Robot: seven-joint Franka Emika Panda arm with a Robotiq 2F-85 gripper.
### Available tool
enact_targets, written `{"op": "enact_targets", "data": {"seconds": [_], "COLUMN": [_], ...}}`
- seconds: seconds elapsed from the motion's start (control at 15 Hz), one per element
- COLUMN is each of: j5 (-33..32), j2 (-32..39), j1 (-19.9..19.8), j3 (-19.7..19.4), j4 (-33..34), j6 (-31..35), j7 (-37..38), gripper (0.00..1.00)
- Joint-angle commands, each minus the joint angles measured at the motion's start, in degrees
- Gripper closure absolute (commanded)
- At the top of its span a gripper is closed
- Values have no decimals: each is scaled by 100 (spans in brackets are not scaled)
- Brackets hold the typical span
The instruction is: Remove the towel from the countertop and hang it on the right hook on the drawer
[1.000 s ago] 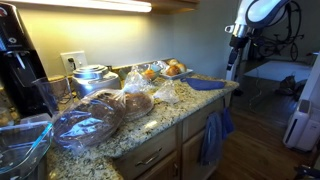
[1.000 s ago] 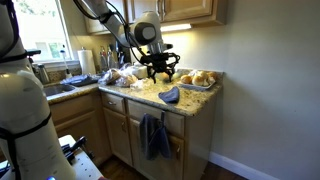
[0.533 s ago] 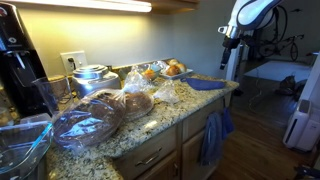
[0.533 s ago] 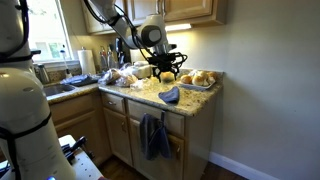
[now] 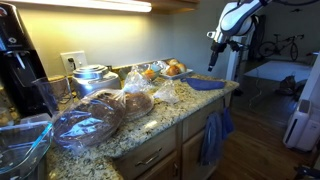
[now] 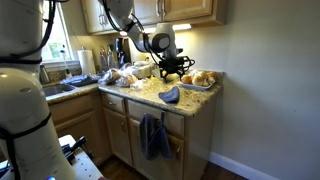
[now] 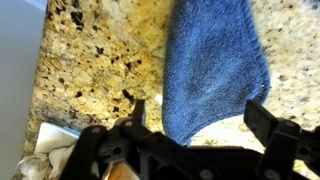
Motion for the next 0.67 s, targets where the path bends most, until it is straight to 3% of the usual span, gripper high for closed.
{"op": "enact_targets", "data": {"seconds": [0.0, 0.6], "j5": [-71, -262], "j2": [89, 762], "j1": [-114, -117], "j3": [140, 186], "j4": [99, 729], "j6": [-13, 310], "j7": [44, -67], "gripper": [0, 0]}}
